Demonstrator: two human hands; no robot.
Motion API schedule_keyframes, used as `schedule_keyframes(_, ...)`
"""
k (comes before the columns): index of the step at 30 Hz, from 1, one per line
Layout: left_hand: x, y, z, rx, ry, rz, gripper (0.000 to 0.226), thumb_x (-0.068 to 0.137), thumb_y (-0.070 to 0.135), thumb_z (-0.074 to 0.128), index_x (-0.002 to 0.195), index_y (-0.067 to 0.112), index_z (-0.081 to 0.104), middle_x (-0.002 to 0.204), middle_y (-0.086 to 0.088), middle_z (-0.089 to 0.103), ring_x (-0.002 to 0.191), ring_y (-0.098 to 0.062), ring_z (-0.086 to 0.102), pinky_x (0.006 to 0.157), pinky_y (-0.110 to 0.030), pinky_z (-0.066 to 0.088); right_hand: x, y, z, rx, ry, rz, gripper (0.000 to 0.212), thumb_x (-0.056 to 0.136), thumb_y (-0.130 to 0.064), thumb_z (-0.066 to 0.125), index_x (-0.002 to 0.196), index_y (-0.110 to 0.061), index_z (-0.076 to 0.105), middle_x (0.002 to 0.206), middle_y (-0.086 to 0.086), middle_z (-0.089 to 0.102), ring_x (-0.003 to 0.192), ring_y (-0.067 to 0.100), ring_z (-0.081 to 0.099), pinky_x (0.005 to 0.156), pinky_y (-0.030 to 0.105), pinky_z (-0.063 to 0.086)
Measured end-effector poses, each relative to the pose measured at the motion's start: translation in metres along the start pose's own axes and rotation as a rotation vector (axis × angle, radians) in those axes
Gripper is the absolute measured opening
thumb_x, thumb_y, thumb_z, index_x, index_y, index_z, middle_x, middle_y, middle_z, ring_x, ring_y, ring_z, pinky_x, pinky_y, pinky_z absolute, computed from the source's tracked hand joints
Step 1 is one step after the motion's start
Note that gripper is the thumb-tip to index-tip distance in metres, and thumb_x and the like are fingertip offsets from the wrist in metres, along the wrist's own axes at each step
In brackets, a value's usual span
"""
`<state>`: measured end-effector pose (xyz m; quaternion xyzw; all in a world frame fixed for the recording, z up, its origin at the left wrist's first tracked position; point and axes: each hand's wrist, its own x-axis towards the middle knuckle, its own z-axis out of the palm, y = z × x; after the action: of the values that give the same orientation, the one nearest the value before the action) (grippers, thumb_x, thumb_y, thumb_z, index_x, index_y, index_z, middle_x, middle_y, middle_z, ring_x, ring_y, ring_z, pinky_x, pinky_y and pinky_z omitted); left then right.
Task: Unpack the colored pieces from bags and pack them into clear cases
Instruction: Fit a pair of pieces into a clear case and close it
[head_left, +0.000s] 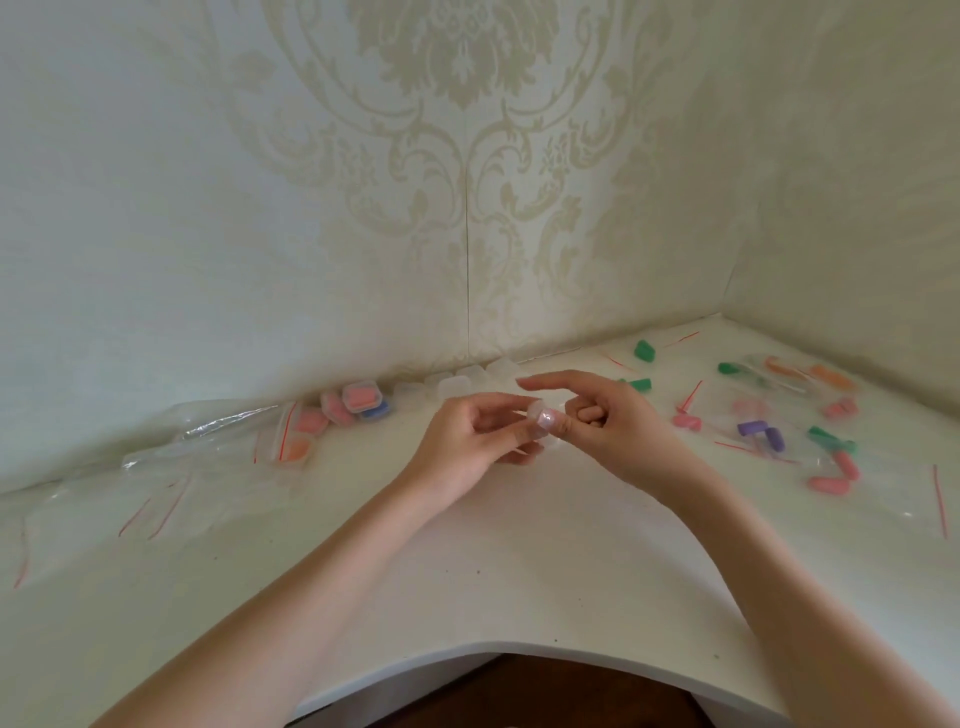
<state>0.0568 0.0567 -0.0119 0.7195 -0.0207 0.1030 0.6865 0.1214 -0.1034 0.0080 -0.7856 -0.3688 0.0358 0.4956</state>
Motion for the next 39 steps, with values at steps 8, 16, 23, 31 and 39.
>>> schedule_keyframes(8, -0.001, 0.009, 0.004, -0.332, -0.088, -0.263, 0.041, 0.080, 0.034, 0.060, 0.101, -0.001, 0.065, 0.090, -0.011, 0.069, 0.081, -0.017, 0.070, 0.071, -0.024, 0.056, -0.003, -0.005, 0.000, 0.035, -0.032, -0.046, 0.029, 0.085, -0.021, 0.069, 0.111, -0.031, 0.065, 0.052, -0.011, 0.020, 0.050, 0.008, 0.020, 0.049, 0.012, 0.022)
schedule_keyframes(16, 0.002, 0.011, 0.002, -0.465, -0.110, -0.370, 0.036, 0.081, 0.032, 0.058, 0.097, 0.002, 0.064, 0.081, -0.006, 0.071, 0.077, -0.014, 0.071, 0.071, -0.021, 0.057, -0.002, -0.004, 0.006, 0.055, 0.035, -0.034, 0.024, 0.079, -0.014, 0.075, 0.097, -0.027, 0.066, 0.050, -0.012, 0.022, 0.050, 0.006, 0.023, 0.050, 0.012, 0.025)
schedule_keyframes(23, 0.005, 0.008, -0.002, -0.549, -0.081, -0.438, 0.040, 0.073, 0.034, 0.063, 0.095, 0.001, 0.065, 0.083, -0.010, 0.071, 0.077, -0.016, 0.072, 0.071, -0.020, 0.058, -0.003, 0.000, 0.011, -0.037, 0.090, -0.110, 0.020, 0.079, -0.024, 0.074, 0.086, -0.028, 0.056, 0.050, -0.010, 0.027, 0.051, 0.008, 0.025, 0.052, 0.019, 0.025)
schedule_keyframes(31, 0.006, 0.010, -0.007, -0.600, -0.126, -0.509, 0.033, 0.071, 0.029, 0.066, 0.083, -0.002, 0.070, 0.078, -0.015, 0.070, 0.077, -0.022, 0.072, 0.061, -0.020, 0.058, -0.003, 0.000, 0.008, -0.250, 0.070, -0.199, 0.030, 0.078, -0.046, 0.068, 0.080, -0.041, 0.039, 0.052, -0.010, 0.034, 0.050, 0.010, 0.029, 0.050, 0.033, 0.030)
schedule_keyframes(39, 0.007, 0.011, -0.014, -0.844, -0.111, -0.500, 0.033, 0.080, 0.009, 0.057, 0.104, -0.011, 0.065, 0.103, -0.029, 0.066, 0.093, -0.036, 0.069, 0.078, -0.028, 0.058, -0.004, -0.002, 0.006, -0.035, 0.170, -0.105, 0.019, 0.090, -0.022, 0.059, 0.090, -0.014, 0.042, 0.052, -0.011, 0.024, 0.052, 0.010, 0.025, 0.050, 0.023, 0.026)
